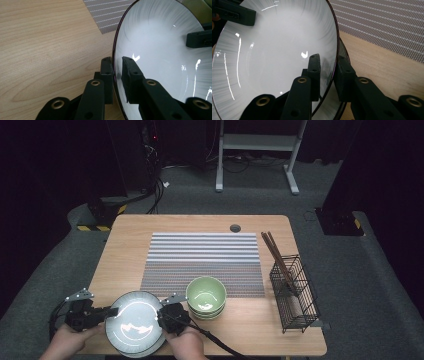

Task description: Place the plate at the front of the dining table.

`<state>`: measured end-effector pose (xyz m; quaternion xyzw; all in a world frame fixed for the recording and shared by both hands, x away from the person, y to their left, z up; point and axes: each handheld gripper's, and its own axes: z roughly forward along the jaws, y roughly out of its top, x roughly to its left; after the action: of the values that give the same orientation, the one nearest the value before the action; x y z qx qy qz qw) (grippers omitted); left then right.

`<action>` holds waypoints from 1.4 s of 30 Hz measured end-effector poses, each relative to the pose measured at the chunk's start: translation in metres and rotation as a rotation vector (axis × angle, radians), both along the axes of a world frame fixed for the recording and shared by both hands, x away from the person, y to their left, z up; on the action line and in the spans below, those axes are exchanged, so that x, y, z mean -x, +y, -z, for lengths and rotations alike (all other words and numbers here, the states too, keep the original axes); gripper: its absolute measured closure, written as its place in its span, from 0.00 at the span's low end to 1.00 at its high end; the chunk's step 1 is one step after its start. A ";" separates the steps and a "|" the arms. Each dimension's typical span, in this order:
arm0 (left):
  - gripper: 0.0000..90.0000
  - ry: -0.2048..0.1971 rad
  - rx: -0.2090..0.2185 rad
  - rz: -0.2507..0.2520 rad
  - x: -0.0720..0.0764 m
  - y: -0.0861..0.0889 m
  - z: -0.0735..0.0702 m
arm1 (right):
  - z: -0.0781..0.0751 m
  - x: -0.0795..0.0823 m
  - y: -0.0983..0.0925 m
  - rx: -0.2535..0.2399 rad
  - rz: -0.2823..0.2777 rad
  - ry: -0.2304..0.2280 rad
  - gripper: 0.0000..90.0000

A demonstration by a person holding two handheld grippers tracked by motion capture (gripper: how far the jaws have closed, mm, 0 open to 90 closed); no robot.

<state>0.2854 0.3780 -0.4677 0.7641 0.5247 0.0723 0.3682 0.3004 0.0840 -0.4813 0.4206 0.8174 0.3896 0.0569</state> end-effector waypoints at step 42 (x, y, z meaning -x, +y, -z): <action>0.92 -0.122 0.036 0.025 -0.004 -0.001 -0.015 | -0.023 0.000 -0.011 -0.097 0.054 -0.094 0.94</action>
<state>0.2889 0.3773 -0.4522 0.7582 0.4927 0.1048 0.4139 0.3008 0.0734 -0.4584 0.4259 0.7824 0.4464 0.0852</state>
